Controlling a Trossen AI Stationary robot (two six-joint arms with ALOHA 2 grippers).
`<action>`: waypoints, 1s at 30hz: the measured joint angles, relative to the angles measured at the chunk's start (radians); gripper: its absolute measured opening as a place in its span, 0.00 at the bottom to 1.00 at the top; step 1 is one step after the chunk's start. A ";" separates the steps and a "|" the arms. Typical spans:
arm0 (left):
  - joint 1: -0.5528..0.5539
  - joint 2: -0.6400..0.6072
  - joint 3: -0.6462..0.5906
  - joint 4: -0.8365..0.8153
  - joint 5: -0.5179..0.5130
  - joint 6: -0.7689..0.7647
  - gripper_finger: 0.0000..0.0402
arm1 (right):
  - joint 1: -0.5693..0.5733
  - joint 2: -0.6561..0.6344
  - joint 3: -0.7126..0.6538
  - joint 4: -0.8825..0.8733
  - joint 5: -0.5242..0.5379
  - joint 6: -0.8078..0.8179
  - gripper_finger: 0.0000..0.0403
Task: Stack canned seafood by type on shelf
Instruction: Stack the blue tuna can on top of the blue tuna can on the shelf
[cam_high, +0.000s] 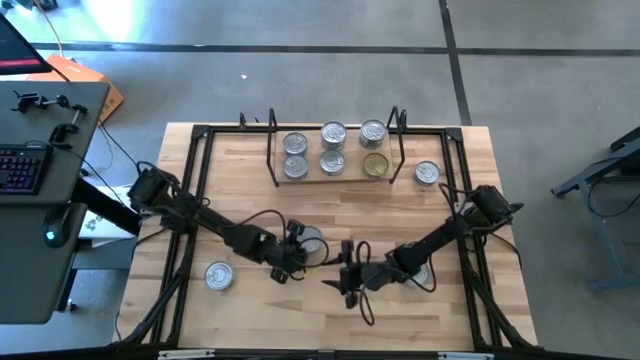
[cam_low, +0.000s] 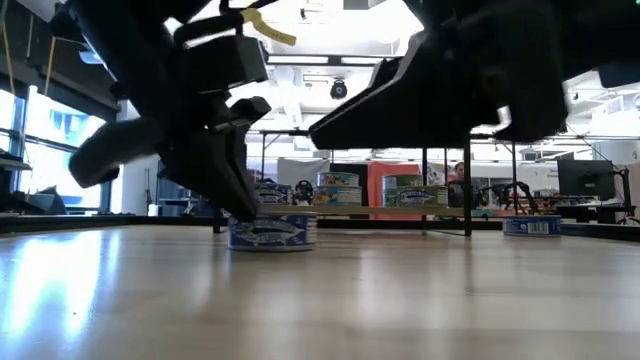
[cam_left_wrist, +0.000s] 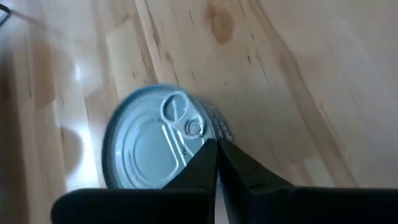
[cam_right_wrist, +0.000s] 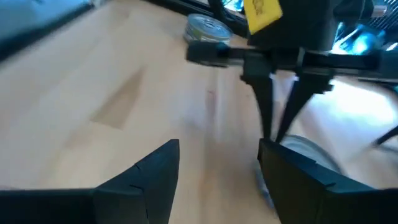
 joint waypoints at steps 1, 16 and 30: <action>0.003 -0.011 0.000 -0.001 0.001 -0.004 0.00 | -0.005 0.000 0.000 -0.002 0.017 -0.033 0.53; 0.018 -0.111 0.002 0.053 0.044 -0.005 0.00 | -0.091 0.000 0.000 -0.046 0.073 -0.246 0.53; 0.017 -0.112 0.004 0.098 0.075 -0.003 0.00 | -0.106 0.012 0.000 -0.066 0.058 -0.251 0.53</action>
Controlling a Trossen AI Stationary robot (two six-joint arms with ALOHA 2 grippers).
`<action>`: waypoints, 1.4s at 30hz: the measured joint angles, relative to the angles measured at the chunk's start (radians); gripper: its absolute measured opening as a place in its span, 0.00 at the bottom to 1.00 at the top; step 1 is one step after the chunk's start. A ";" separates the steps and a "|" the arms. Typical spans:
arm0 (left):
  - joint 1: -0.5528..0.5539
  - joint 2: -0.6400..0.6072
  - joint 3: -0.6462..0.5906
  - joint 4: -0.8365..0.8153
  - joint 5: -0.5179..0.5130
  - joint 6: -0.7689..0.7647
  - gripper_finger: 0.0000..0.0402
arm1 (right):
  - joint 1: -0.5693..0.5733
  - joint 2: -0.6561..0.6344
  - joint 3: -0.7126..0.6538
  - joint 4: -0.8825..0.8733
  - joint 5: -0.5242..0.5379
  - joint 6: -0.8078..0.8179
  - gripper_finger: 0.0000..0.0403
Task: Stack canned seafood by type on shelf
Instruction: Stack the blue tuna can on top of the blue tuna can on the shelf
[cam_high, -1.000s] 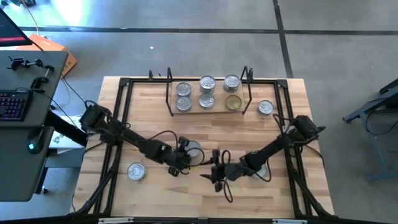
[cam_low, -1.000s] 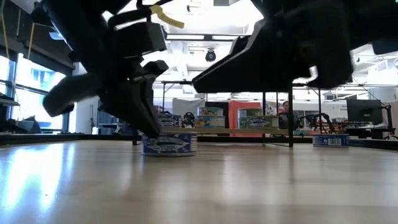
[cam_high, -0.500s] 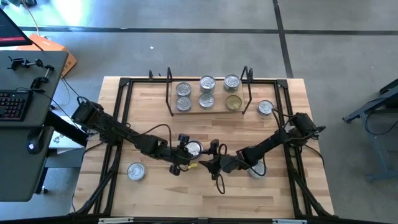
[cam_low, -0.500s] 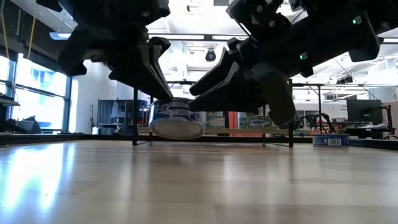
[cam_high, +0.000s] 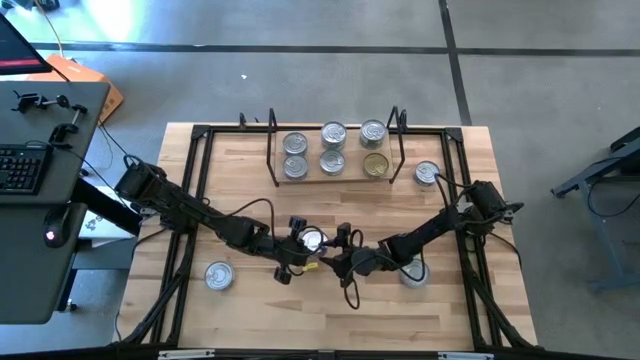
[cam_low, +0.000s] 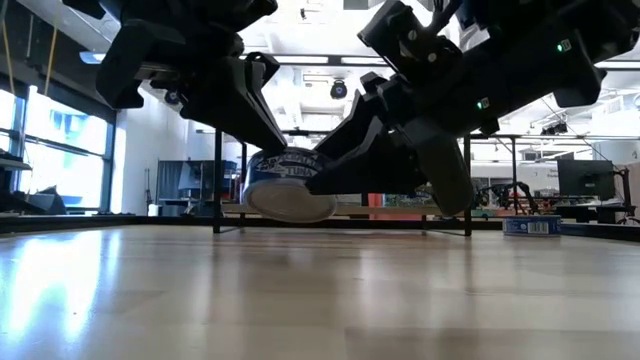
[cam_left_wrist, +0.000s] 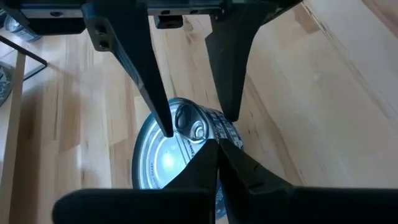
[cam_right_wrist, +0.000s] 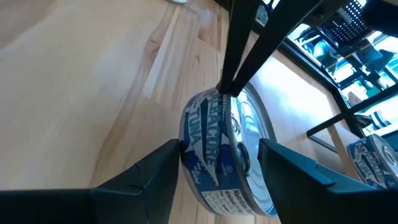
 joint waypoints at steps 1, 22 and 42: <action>0.000 0.000 0.000 0.003 0.000 0.000 0.00 | 0.001 0.000 0.000 0.000 0.000 0.000 0.53; 0.000 -0.002 0.000 0.052 -0.013 -0.003 0.00 | 0.002 0.000 0.000 -0.008 0.002 0.069 0.36; -0.003 0.015 0.002 0.039 -0.048 0.111 0.53 | 0.001 0.001 -0.001 0.025 0.006 0.250 0.31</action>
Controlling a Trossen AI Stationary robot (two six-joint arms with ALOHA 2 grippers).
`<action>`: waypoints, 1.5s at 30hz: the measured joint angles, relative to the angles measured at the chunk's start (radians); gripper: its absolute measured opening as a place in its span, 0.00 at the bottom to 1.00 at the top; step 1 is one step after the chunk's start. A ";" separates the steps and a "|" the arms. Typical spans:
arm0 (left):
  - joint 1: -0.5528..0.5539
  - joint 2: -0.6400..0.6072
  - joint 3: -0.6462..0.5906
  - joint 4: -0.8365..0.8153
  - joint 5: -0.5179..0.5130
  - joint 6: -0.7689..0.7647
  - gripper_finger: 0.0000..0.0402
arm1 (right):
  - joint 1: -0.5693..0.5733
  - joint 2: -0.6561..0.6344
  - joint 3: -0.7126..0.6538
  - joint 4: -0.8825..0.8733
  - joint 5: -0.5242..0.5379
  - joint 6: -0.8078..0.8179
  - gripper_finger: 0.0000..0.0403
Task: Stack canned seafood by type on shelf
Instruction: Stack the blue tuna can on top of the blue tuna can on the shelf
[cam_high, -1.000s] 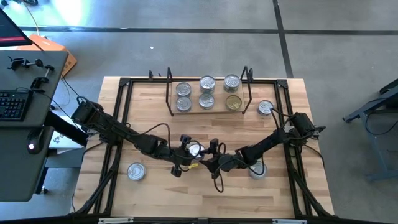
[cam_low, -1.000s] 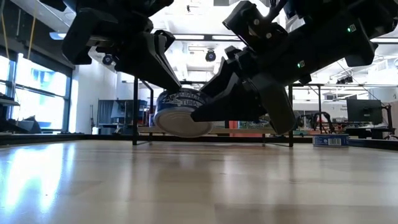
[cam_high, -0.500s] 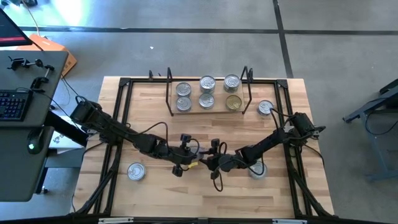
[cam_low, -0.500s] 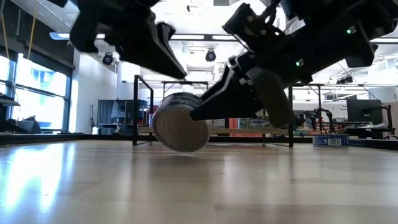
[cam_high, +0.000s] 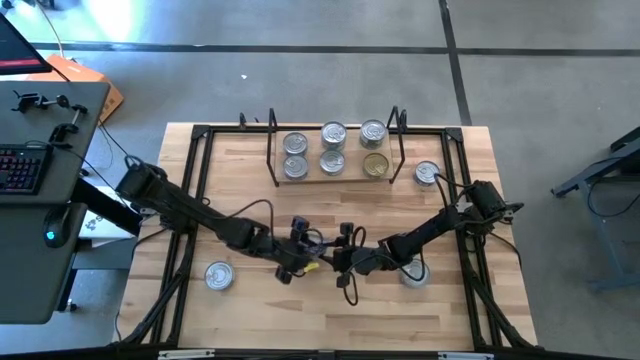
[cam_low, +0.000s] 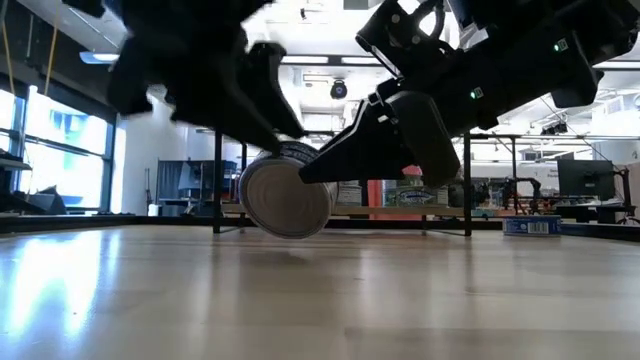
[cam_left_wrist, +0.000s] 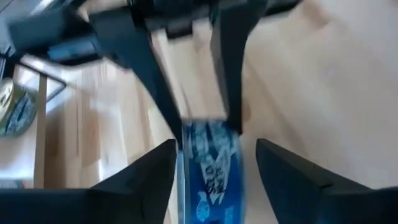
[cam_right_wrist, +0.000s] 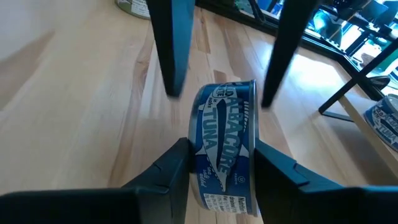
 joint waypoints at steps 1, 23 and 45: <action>0.000 0.013 0.000 -0.003 -0.014 0.000 0.54 | 0.000 0.000 0.000 0.000 0.000 0.000 0.31; -0.094 0.059 0.027 -0.153 -0.189 -0.053 0.29 | 0.004 -0.151 0.002 -0.094 -0.010 0.078 0.53; 0.478 -0.103 0.095 -0.089 -0.373 0.580 0.29 | 0.120 -0.145 0.000 -0.330 0.230 0.481 0.53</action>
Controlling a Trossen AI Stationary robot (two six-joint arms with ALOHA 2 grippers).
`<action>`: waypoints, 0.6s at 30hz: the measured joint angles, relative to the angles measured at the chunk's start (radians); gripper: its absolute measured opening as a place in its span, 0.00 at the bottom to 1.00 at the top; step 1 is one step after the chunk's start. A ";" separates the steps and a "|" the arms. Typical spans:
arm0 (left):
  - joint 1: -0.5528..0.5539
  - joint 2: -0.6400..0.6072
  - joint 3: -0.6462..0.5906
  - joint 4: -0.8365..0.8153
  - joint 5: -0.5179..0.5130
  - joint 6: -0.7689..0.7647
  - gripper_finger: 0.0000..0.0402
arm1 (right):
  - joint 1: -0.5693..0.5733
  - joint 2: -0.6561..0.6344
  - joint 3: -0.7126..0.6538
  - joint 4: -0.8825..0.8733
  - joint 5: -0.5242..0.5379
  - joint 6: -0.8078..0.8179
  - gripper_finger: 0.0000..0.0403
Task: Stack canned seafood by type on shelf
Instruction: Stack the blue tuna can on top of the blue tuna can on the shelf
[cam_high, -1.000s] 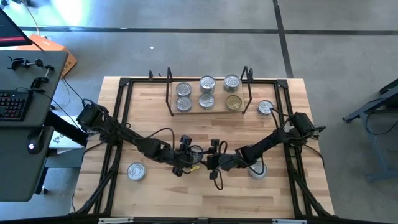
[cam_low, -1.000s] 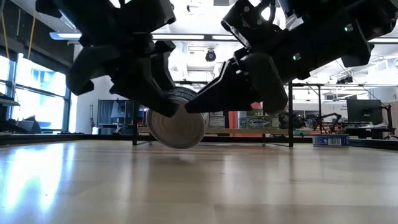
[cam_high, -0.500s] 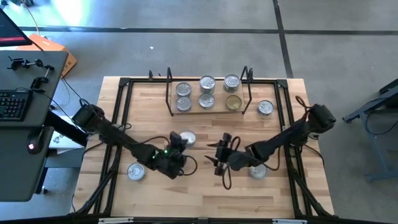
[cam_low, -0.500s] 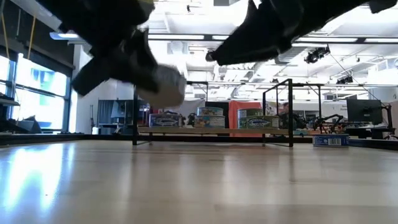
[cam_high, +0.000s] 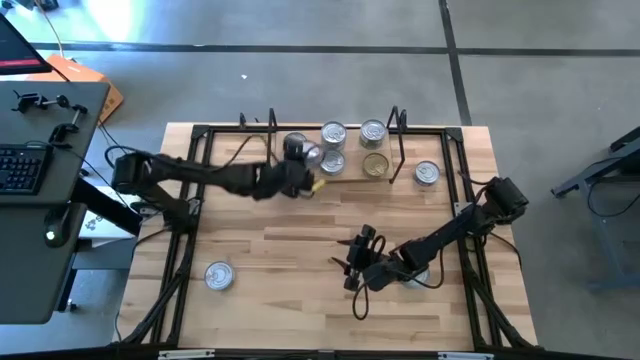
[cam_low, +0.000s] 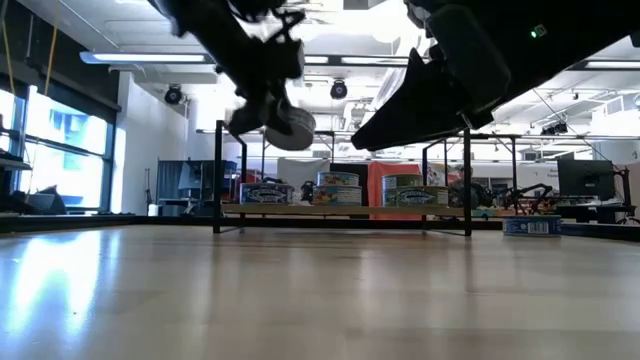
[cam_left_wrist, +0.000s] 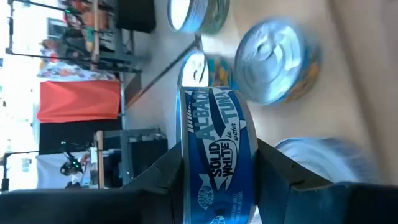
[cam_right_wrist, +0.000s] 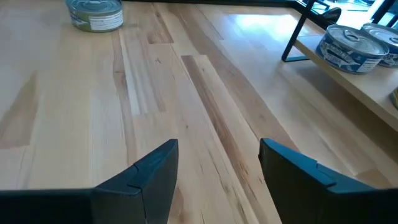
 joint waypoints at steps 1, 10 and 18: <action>0.032 0.011 0.010 -0.006 0.020 0.021 0.29 | 0.000 0.000 0.000 0.000 0.001 -0.001 0.53; 0.221 0.108 0.050 -0.068 0.113 0.100 0.29 | -0.003 0.000 0.000 0.002 0.004 -0.011 0.53; 0.267 0.151 0.051 -0.070 0.103 0.086 0.35 | -0.003 0.000 0.000 0.000 0.005 -0.016 0.53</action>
